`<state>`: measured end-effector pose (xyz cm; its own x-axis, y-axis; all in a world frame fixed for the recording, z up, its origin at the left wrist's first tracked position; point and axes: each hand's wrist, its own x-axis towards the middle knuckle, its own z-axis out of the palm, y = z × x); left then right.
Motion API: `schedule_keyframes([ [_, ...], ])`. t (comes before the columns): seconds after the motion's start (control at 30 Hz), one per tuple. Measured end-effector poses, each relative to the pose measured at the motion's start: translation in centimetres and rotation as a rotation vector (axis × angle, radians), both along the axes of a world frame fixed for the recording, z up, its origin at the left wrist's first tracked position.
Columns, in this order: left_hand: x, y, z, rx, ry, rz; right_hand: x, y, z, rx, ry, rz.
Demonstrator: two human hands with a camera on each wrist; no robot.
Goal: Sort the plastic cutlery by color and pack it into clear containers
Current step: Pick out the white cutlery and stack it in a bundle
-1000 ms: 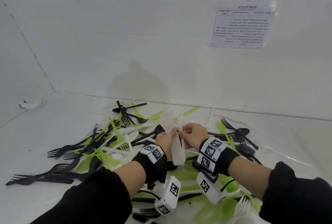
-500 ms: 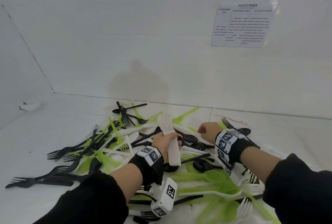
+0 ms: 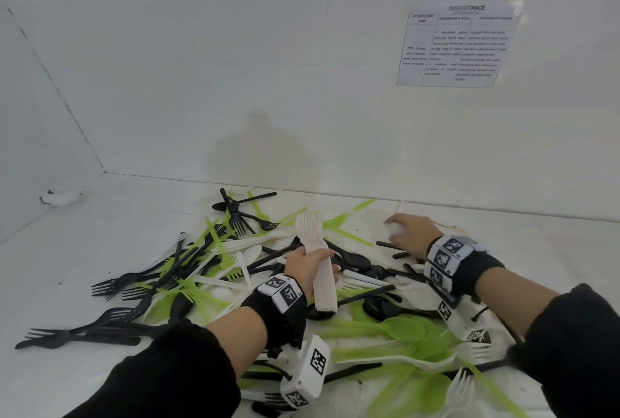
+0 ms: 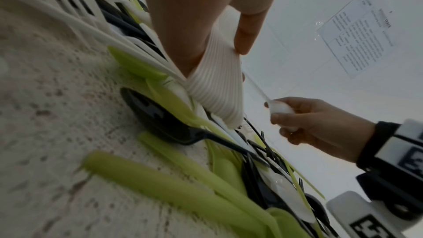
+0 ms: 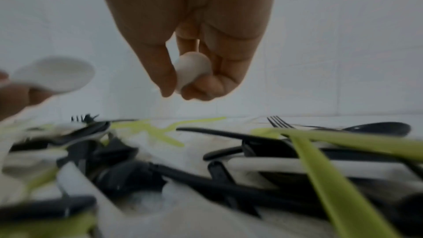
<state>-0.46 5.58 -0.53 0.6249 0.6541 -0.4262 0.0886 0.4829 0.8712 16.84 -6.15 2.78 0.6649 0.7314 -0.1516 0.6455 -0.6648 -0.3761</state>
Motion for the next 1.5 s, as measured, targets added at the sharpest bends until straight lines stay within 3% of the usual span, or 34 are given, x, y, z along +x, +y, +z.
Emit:
schedule_keyframes([
  [0.13, 0.0, -0.4, 0.0, -0.002, 0.007, 0.001, -0.1, -2.3, 0.9, -0.083, 0.089, 0.084],
  [0.4, 0.3, -1.0, -0.1, 0.026, 0.031, -0.017, -0.6, -6.6, -1.2, -0.438, 0.054, 0.270],
  [0.83, -0.1, -1.1, 0.2, 0.022, 0.020, -0.012, -1.8, -5.0, -2.4, -0.452, -0.070, 0.265],
  [1.13, -0.3, -1.3, 0.5, 0.036, 0.026, -0.008, 0.7, -4.7, 1.2, 0.046, 0.025, 0.019],
  [1.27, -0.4, -1.6, 0.3, 0.041, 0.037, -0.025, 0.9, -4.6, 1.1, -0.058, 0.114, -0.026],
  [1.4, -0.6, -1.8, 0.3, 0.058, 0.043, -0.034, 0.4, -4.4, 0.5, -0.199, -0.008, -0.070],
  [1.5, -0.7, -1.8, 0.5, 0.066, 0.043, -0.042, 0.7, -4.6, 0.0, -0.145, -0.100, -0.104],
])
